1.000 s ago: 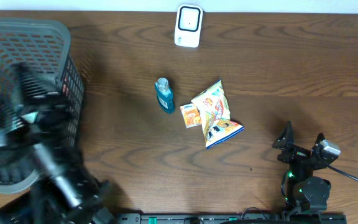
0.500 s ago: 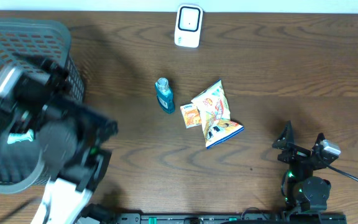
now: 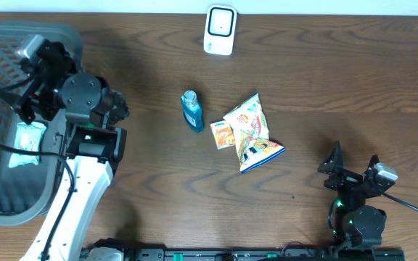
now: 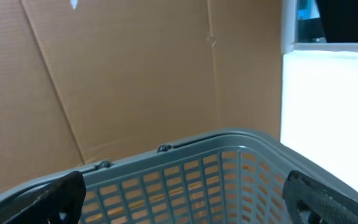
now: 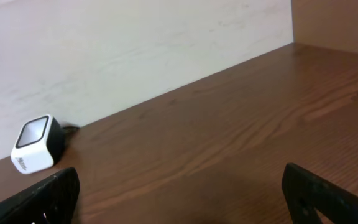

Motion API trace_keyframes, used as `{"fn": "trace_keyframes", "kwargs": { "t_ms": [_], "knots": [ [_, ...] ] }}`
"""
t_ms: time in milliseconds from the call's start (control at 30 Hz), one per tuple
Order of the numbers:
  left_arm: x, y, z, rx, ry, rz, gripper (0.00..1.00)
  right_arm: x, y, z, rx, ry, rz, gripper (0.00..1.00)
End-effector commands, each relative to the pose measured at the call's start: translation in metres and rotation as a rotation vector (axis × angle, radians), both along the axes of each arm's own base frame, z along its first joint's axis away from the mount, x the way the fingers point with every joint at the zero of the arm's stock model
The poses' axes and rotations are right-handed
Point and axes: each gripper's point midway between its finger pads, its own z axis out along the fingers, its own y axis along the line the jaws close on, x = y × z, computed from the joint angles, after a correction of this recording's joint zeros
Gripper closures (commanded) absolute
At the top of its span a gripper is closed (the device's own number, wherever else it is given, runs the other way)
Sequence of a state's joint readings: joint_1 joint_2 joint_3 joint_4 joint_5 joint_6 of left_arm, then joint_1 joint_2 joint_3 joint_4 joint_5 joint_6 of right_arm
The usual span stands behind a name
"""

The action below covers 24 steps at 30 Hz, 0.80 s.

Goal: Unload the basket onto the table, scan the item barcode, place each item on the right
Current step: 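Reach the left gripper into the basket toward the mint-green wipes pack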

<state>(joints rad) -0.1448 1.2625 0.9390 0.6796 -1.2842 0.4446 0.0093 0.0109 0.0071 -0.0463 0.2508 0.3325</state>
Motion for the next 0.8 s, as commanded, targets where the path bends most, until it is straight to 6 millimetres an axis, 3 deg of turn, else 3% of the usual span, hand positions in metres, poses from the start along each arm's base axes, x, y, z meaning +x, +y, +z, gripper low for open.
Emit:
{"fn": "trace_keyframes", "kwargs": {
  "t_ms": [0, 200, 433, 633, 767],
  "knots": [
    [0.014, -0.003, 0.002, 0.002, -0.046, -0.081, 0.02, 0.0, -0.001, -0.001, 0.003, 0.0, -0.006, 0.01],
    [0.06, -0.032, -0.021, -0.028, 0.006, -0.386, 0.01, 0.0, -0.001, -0.001, 0.003, 0.0, -0.006, 0.01],
    [0.084, -0.042, -0.023, -0.097, -0.069, -0.589, 0.01, 0.0, -0.001, -0.001, 0.003, 0.0, -0.006, 0.01],
    [0.071, 0.009, -0.023, -0.123, -0.125, -0.469, 0.02, 0.0, -0.001, -0.001, 0.003, 0.0, -0.006, 0.01],
    [0.056, 0.059, -0.044, -0.203, -0.115, -0.382, 0.02, 0.0, -0.001, 0.0, 0.003, 0.0, -0.006, 0.01]
  ]
}}
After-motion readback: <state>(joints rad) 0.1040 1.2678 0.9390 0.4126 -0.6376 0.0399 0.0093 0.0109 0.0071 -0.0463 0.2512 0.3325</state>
